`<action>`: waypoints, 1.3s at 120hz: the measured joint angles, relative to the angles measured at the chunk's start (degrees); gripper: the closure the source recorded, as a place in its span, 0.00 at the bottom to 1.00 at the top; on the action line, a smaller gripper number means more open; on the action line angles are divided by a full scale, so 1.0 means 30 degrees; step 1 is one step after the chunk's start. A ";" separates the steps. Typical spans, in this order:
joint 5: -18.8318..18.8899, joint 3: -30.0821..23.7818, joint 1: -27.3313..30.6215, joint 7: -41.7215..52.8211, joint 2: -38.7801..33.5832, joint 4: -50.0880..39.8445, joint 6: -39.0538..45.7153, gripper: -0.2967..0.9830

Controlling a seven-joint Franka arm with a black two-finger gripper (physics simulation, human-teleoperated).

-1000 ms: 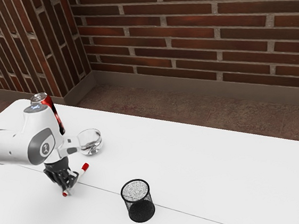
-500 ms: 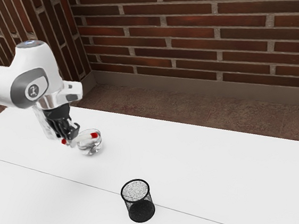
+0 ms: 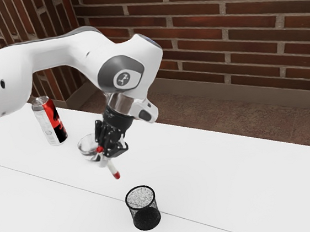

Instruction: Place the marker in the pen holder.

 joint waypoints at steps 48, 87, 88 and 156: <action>-0.0264 -0.2125 -0.0217 -0.0363 0.2342 0.2273 -0.1976 0.82; -0.0517 -0.2610 -0.0209 -0.0634 0.3713 0.2737 -0.2161 0.82; -0.0516 -0.2611 -0.0208 -0.0639 0.3733 0.2776 -0.2162 0.82; -0.0919 -0.2056 0.0392 -0.0788 0.1723 0.3506 -0.2455 0.39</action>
